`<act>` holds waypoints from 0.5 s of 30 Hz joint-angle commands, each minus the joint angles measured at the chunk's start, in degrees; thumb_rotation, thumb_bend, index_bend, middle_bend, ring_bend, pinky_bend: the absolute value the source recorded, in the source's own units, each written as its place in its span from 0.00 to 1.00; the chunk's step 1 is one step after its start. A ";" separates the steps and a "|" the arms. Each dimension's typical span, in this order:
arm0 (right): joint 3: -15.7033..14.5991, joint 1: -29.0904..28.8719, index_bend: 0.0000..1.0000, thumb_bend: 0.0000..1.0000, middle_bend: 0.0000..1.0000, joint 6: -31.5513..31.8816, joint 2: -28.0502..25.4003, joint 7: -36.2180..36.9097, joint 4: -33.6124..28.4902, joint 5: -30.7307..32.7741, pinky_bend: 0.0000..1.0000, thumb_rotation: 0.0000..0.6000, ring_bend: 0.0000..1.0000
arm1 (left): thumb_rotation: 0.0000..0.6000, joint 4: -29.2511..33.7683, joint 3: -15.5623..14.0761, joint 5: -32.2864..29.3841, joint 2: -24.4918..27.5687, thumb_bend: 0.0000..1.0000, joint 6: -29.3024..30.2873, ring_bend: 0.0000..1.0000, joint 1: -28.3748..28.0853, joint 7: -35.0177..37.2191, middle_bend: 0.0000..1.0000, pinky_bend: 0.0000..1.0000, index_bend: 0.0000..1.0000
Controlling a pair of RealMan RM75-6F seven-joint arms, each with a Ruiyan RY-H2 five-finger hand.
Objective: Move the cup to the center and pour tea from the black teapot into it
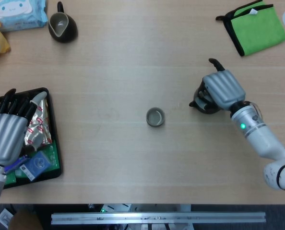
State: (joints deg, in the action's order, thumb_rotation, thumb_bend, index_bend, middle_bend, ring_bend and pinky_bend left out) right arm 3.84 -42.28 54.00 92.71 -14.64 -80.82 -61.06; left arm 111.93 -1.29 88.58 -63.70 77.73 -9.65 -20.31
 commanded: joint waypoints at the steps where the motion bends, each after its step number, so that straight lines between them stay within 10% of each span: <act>1: 0.07 0.31 1.00 0.33 0.94 -0.38 0.21 0.24 0.39 -0.24 0.05 0.96 0.91 | 1.00 -0.06 -0.03 -0.08 -0.09 0.27 -0.04 0.13 -0.01 -0.10 0.16 0.08 0.10; 15: 0.36 1.56 0.98 0.33 0.85 -2.42 -0.26 1.20 0.91 -1.74 0.02 0.96 0.80 | 1.00 -0.10 -0.06 -0.56 -0.55 0.27 -0.62 0.13 -0.41 -0.65 0.16 0.08 0.09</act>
State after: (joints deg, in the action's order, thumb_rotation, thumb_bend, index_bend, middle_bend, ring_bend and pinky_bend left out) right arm 4.13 -40.78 51.69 92.55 -13.54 -79.88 -62.72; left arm 111.83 -1.35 88.02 -64.25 77.12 -10.05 -20.96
